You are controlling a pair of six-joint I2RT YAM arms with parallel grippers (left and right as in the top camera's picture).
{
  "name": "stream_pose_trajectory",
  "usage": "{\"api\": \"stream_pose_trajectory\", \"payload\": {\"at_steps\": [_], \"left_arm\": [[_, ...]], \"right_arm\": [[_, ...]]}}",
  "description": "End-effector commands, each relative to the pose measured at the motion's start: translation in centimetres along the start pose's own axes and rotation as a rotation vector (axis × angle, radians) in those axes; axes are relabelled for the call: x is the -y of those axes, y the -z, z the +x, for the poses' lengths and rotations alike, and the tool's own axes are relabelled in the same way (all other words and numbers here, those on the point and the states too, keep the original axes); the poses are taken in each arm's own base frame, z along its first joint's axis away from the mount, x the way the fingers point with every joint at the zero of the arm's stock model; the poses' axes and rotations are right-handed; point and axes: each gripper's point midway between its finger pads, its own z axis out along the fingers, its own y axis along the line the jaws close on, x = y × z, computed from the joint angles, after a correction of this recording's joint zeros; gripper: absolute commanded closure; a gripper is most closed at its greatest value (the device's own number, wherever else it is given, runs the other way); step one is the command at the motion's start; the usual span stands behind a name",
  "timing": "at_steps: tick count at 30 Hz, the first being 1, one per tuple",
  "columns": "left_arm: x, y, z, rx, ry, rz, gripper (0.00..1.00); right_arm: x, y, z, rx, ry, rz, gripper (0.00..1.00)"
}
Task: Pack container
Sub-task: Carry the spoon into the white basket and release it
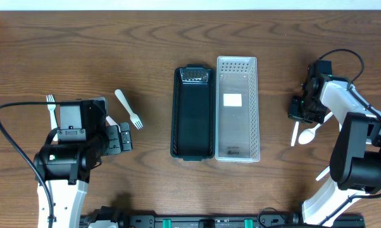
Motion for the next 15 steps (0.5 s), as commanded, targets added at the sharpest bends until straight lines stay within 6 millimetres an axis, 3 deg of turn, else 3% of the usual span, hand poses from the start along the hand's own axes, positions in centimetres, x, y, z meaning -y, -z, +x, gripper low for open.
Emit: {"api": "stream_pose_trajectory", "payload": {"at_steps": [1, 5, 9, 13, 15], "left_arm": [[0.1, 0.5, -0.6, 0.017, 0.01, 0.006, 0.02], [0.1, 0.5, -0.6, 0.017, 0.01, 0.006, 0.02], [0.1, 0.5, -0.6, 0.017, 0.01, 0.006, 0.02], [0.1, 0.5, -0.6, 0.016, 0.01, 0.006, 0.02], [0.1, 0.5, -0.6, 0.017, 0.011, 0.006, 0.02]], "right_arm": [[-1.2, 1.5, 0.0, 0.009, 0.053, -0.003, 0.99], [-4.4, 8.0, -2.2, 0.171, 0.162, -0.056, 0.99], [-9.8, 15.6, -2.4, 0.351, 0.296, -0.164, 0.99], [-14.9, 19.7, -0.7, 0.45, 0.405, -0.237, 0.99], [-17.0, 20.0, 0.3, 0.458, 0.431, -0.265, 0.99]]}}
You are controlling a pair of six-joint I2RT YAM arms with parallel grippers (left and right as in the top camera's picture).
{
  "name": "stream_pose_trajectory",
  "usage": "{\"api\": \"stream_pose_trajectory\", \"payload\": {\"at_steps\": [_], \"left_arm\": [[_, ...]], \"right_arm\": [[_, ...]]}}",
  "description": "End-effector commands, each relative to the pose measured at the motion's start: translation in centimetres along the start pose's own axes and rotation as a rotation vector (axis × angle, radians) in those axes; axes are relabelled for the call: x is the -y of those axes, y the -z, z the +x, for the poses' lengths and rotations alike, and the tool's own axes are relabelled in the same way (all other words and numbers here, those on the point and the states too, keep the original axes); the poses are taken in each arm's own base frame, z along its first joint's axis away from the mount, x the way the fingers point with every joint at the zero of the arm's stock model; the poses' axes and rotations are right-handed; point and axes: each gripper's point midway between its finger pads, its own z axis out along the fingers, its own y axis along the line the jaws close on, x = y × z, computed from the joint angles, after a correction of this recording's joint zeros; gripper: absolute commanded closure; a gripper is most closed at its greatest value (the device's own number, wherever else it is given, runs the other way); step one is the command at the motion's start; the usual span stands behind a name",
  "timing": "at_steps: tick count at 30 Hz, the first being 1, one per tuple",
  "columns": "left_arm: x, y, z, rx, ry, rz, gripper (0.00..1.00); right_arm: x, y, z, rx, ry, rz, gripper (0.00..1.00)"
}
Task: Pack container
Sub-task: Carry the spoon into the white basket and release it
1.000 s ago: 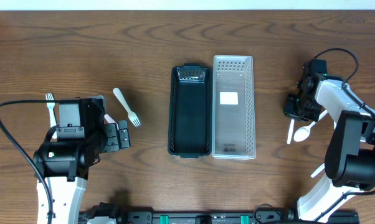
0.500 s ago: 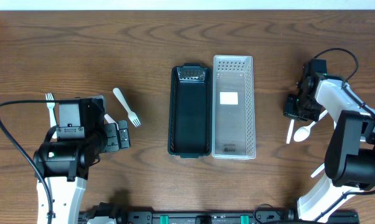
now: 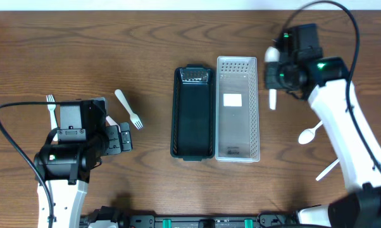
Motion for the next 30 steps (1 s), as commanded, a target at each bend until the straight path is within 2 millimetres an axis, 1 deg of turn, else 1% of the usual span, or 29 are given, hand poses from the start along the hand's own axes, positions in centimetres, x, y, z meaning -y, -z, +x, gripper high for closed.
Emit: {"api": "stream_pose_trajectory", "payload": {"at_steps": [1, 3, 4, 6, 8, 10, 12, 14, 15, 16, 17, 19, 20, 21, 22, 23, 24, 26, 28, 29, 30], "left_arm": [[0.0, 0.5, -0.6, 0.016, 0.011, 0.005, 0.02], [0.1, 0.5, -0.6, 0.016, 0.011, 0.006, 0.02], [0.0, 0.5, -0.6, 0.016, 0.011, 0.005, 0.02], [0.1, 0.5, -0.6, 0.016, 0.011, 0.006, 0.02], [0.1, 0.5, -0.6, 0.016, 0.011, 0.006, 0.02], [0.0, 0.5, -0.6, 0.016, 0.011, 0.005, 0.02], [0.0, 0.5, -0.6, 0.015, 0.011, 0.005, 0.02], [0.0, 0.5, -0.5, 0.013, 0.011, 0.005, 0.02], [0.0, 0.5, -0.5, 0.012, 0.011, 0.005, 0.02], [0.0, 0.5, -0.5, 0.011, 0.011, 0.005, 0.02], [0.0, 0.5, -0.5, 0.012, 0.011, 0.005, 0.02], [0.0, 0.5, -0.5, 0.013, 0.011, 0.005, 0.02], [0.0, 0.5, -0.5, 0.013, 0.011, 0.005, 0.02], [0.0, 0.5, -0.5, 0.012, 0.011, 0.005, 0.02], [0.0, 0.5, -0.5, 0.013, 0.011, 0.005, 0.02], [0.0, 0.5, -0.5, 0.013, 0.011, 0.005, 0.02], [0.0, 0.5, -0.5, 0.013, 0.011, 0.005, 0.02], [0.0, 0.5, -0.5, 0.012, 0.011, 0.005, 0.02], [0.0, 0.5, -0.5, 0.013, 0.011, 0.005, 0.02], [0.0, 0.5, -0.5, 0.012, 0.011, 0.005, 0.02], [0.0, 0.5, -0.5, 0.013, 0.011, 0.005, 0.02]], "right_arm": [[-4.0, -0.8, 1.0, -0.024, 0.044, -0.058, 0.99], [-5.8, -2.0, 1.6, -0.048, 0.048, -0.074, 0.99], [-6.3, -2.6, 2.0, -0.063, 0.05, -0.077, 0.99], [-7.1, -4.6, 2.9, -0.109, 0.056, -0.071, 0.99], [-7.3, -6.9, 4.1, -0.165, 0.066, -0.056, 0.99], [-7.1, -9.1, 5.5, -0.231, 0.069, -0.036, 0.99], [-6.8, -10.9, 6.9, -0.288, 0.072, -0.018, 0.99], [-6.5, -12.2, 7.9, -0.332, 0.073, -0.003, 0.99], [-6.4, -12.5, 8.2, -0.342, 0.074, -0.001, 0.99], [-6.4, -12.6, 8.4, -0.348, 0.074, 0.002, 0.96], [-6.4, -12.6, 8.4, -0.348, 0.074, 0.001, 0.85], [-6.5, -12.3, 8.0, -0.336, 0.074, -0.002, 0.72], [-6.6, -12.0, 7.7, -0.325, 0.074, -0.006, 0.63], [-6.6, -11.6, 7.3, -0.314, 0.074, -0.009, 0.44], [-6.6, -11.0, 6.7, -0.295, 0.081, -0.016, 0.41], [-6.7, -10.3, 6.0, -0.275, 0.089, -0.022, 0.4], [-6.5, -9.2, 5.1, -0.247, 0.09, -0.024, 0.4], [-5.6, -7.2, 3.4, -0.196, 0.071, -0.006, 0.42], [-3.4, -4.4, 1.2, -0.119, -0.002, 0.045, 0.41], [-2.1, -3.1, 0.3, -0.083, -0.044, 0.067, 0.39], [0.1, -1.3, -0.6, -0.039, -0.119, 0.098, 0.28]]}}
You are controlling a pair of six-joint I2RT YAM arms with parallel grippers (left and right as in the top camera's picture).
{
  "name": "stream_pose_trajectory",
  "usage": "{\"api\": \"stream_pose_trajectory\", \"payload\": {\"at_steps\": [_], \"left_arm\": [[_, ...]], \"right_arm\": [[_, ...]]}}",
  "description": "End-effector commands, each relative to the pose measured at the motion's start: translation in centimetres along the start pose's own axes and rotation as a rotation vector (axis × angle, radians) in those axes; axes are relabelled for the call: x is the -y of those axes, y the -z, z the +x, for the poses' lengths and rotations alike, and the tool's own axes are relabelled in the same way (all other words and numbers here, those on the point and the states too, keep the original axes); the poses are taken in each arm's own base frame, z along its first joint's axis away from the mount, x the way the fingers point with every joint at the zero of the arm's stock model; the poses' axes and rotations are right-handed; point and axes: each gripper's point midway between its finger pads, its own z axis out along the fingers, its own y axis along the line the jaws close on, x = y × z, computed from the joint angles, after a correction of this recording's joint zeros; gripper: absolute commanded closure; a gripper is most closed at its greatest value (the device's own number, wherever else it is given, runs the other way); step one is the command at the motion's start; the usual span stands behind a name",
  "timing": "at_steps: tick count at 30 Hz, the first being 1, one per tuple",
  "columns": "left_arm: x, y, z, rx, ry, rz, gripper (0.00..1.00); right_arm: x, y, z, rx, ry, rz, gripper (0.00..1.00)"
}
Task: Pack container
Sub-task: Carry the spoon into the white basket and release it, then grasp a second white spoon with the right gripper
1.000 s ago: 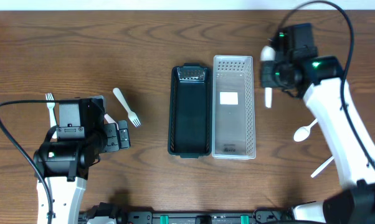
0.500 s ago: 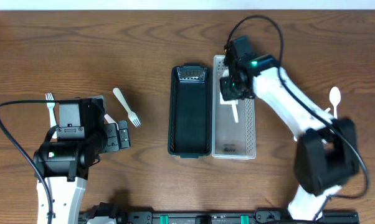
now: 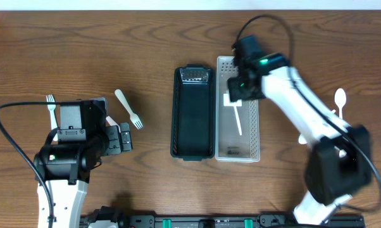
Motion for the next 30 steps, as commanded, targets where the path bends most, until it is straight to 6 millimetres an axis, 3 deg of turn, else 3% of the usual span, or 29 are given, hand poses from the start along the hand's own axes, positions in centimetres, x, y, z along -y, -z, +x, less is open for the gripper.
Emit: {"api": "stream_pose_trajectory", "payload": {"at_steps": [1, 4, 7, 11, 15, 20, 24, 30], "left_arm": [[0.0, 0.5, -0.6, 0.015, 0.01, 0.005, 0.02], [0.1, 0.5, -0.6, 0.015, 0.01, 0.006, 0.02], [0.0, 0.5, -0.6, 0.015, 0.01, 0.005, 0.02], [0.0, 0.5, -0.6, 0.015, 0.01, 0.005, 0.02], [0.0, 0.5, -0.6, 0.015, 0.01, 0.006, 0.02], [0.0, 0.5, -0.6, 0.014, 0.01, 0.006, 0.02], [0.0, 0.5, -0.6, 0.014, 0.01, 0.006, 0.02], [0.0, 0.5, -0.6, 0.014, 0.01, 0.006, 0.02]], "right_arm": [[6.4, 8.0, -3.5, 0.222, -0.22, 0.071, 0.23], [13.0, 10.5, -2.4, 0.24, -0.461, 0.125, 0.01], [18.6, 10.4, -0.1, 0.189, -0.638, 0.166, 0.01], [22.9, 7.5, 3.5, 0.077, -0.759, 0.192, 0.01], [24.2, 2.4, 7.0, -0.039, -0.786, 0.178, 0.01], [23.9, -3.1, 10.9, -0.151, -0.787, 0.183, 0.01], [23.9, -5.4, 12.2, -0.184, -0.789, 0.183, 0.01], [23.8, -6.6, 12.8, -0.214, -0.783, 0.183, 0.01]]}}
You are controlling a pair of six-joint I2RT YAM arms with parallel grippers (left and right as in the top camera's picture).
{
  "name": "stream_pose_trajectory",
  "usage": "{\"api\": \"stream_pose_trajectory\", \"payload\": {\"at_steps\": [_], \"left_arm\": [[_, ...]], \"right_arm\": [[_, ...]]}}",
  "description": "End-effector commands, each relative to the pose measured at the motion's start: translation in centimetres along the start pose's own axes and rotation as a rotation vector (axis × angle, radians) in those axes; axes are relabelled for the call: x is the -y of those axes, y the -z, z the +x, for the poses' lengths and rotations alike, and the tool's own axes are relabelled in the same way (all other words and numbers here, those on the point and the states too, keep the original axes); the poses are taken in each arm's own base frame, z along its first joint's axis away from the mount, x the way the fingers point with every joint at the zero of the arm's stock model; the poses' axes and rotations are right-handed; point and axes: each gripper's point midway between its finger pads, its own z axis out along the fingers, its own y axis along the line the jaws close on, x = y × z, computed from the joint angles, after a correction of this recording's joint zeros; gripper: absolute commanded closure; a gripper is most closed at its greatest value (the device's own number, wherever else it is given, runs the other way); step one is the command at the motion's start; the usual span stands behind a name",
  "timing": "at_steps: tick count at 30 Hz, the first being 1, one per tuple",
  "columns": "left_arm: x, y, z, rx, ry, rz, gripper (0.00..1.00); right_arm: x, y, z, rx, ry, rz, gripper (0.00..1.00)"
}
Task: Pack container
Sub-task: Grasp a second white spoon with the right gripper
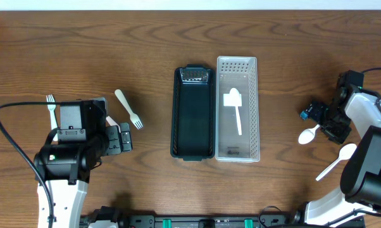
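A clear perforated container [250, 76] stands beside a black tray [192, 117] at the table's middle. Inside the clear one lies a white plastic utensil [235, 113], broad head toward the far end. My right gripper [314, 115] hovers at the right edge just above a white spoon [308, 134] and looks open and empty. A second white spoon [338, 159] rests nearer the front. My left gripper [121, 138] sits at the left, fingers together, close to a white fork [128, 109]. Another fork [51, 109] lies farther left.
The black tray holds only a small grey item [195, 76] at its far end. My left arm's body [67, 149] fills the front left and my right arm [368, 158] the front right. A dark rail [190, 221] runs along the front edge.
My right gripper was over the clear container with the white utensil. It has let go, leaving the utensil in the container, and now sits at the right edge above a spoon. The left arm is unchanged.
My right gripper was first at the right edge by a white utensil and a spoon. It then held the utensil up near the clear container's far right corner, later over the container. The utensil now lies inside, and the gripper is back by the spoons.
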Motion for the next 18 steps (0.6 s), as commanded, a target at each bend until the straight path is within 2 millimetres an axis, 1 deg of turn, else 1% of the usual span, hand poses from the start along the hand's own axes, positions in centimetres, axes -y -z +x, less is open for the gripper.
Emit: {"api": "stream_pose_trajectory", "payload": {"at_steps": [1, 5, 10, 13, 15, 18], "left_arm": [[0.0, 0.5, -0.6, 0.014, 0.011, 0.006, 0.02], [0.0, 0.5, -0.6, 0.014, 0.011, 0.006, 0.02], [0.0, 0.5, -0.6, 0.014, 0.011, 0.006, 0.02], [0.0, 0.5, -0.6, 0.014, 0.011, 0.006, 0.02], [0.0, 0.5, -0.6, 0.014, 0.011, 0.006, 0.02], [0.0, 0.5, -0.6, 0.014, 0.011, 0.006, 0.02]], "right_arm": [[0.1, -0.8, 0.2, -0.021, 0.011, 0.005, 0.01], [0.2, -1.6, 0.5, -0.023, 0.011, 0.006, 0.01], [0.6, -3.0, 1.5, -0.029, 0.011, 0.008, 0.01], [0.8, -3.3, 1.9, -0.034, 0.011, 0.01, 0.02], [0.9, -3.4, 2.1, -0.038, 0.01, 0.011, 0.06], [0.8, -3.4, 2.1, -0.039, 0.01, 0.008, 0.2]]}}
